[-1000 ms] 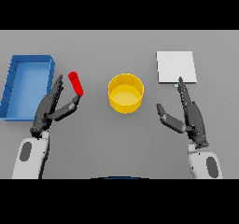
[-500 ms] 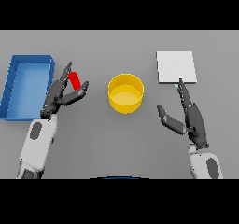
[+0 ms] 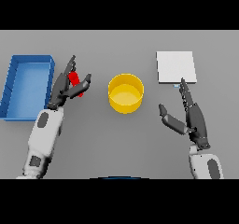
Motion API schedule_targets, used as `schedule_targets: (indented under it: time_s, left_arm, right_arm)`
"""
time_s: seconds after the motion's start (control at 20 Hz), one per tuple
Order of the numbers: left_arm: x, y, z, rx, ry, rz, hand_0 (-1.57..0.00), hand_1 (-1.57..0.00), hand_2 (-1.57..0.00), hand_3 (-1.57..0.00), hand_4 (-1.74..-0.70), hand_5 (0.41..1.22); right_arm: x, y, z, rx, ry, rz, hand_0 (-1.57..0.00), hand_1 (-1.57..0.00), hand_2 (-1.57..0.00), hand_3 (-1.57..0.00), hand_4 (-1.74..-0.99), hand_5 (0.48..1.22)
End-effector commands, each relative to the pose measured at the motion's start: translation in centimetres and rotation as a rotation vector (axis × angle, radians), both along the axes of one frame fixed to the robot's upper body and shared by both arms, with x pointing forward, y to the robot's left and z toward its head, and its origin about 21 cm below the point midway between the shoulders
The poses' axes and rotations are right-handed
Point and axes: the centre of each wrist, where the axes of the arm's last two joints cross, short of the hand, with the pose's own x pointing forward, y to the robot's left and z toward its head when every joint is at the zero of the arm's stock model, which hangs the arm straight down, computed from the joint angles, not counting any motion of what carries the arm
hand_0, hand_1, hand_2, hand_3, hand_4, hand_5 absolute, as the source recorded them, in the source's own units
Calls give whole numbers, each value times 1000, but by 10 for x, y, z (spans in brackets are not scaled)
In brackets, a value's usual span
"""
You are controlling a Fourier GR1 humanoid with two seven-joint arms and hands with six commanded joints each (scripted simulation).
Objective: Pick up the red beaker and tilt it to pour out 1 green nut into yellow bowl. Pick up the yellow bowl and place it on the metallic measuring scale.
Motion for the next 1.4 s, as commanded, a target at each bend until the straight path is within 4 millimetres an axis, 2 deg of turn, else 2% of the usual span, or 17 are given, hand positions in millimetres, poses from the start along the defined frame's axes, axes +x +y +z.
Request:
schedule_targets:
  time_s: [0.0, 0.05, 0.15, 0.2, 0.25, 0.3, 0.4, 0.5, 0.55, 0.65, 0.7, 0.8, 0.95, 1.15, 1.35]
  left_arm:
    - [1, -4, -2, -19, -1, 4, 1, 1, -6, 1, -1303, 719]
    - [2, -4, -5, -25, 4, 10, -4, -7, -54, -37, -1328, 738]
    - [5, -6, -6, -48, -11, 24, -207, -230, -287, -254, -1401, 787]
    - [5, -7, -8, -46, -13, 42, -379, -406, -457, -518, -1410, 874]
    - [7, -9, -7, -23, -9, 68, -551, -588, -662, -728, -1471, 943]
    - [8, -15, -7, 5, -11, 72, -755, -783, -844, -884, -1519, 999]
    - [8, -20, -8, 53, -50, 57, -1049, -1067, -1106, -1058, -1589, 1079]
    - [8, -24, -8, 41, -53, 38, -1237, -1248, -1273, -1154, -1636, 1130]
    - [7, -22, -9, 44, -62, 40, -1304, -1313, -1333, -1237, -1597, 1148]
    - [7, -20, -7, 55, -49, 37, -1400, -1406, -1419, -1357, -1542, 1174]
    - [5, -18, -8, 23, -56, 31, -1434, -1439, -1449, -1400, -1582, 1171]
    - [5, -15, -2, -59, -68, 26, -1483, -1486, -1493, -1462, -1639, 1157]
    - [12, -13, 17, -115, -101, 18, -1526, -1528, -1531, -1515, -1689, 1140]
    - [16, -11, 39, -72, -128, -24, -1553, -1553, -1555, -1548, -1720, 1131]
    - [23, -10, 51, 13, -135, -57, -1556, -1557, -1558, -1553, -1724, 1135]
  right_arm:
    - [1, -1, -1, -10, 11, -4, 1, 1, 1, 1, -1246, 646]
    - [1, -1, -1, 0, 6, -1, 1, 1, 1, 1, -1244, 644]
    - [0, -3, 0, -4, 3, -4, 1, 1, 1, 1, -1240, 645]
    - [1, -1, 1, -12, 12, -6, 1, 1, 1, 1, -1236, 647]
    - [3, -1, 2, -9, 17, -9, 1, 1, 1, 1, -1237, 648]
    - [2, -1, 1, 0, 11, -7, 1, 1, 1, 1, -1239, 648]
    - [1, -2, 1, -3, 8, -6, 1, 1, 1, 1, -1239, 648]
    - [1, -3, 0, -11, 1, -3, 1, 1, 1, 1, -1242, 650]
    - [0, -2, -2, 8, 1, 3, 1, 1, 1, 1, -1250, 647]
    - [5, 4, -2, 14, 6, 11, 1, 1, 1, 1, -1255, 644]
    - [4, -2, -1, 15, 3, 7, 1, 1, 1, 1, -1251, 641]
    - [3, -2, -1, 4, -3, 7, 1, 1, 1, 1, -1248, 645]
    - [2, -6, 0, -10, 0, 1, 1, 1, 1, 1, -1236, 644]
    - [2, 0, 0, -12, -21, 3, 1, 1, 1, 1, -1226, 650]
    - [-1, 1, -4, -54, -39, -1, 1, 1, 1, 1, -1219, 660]
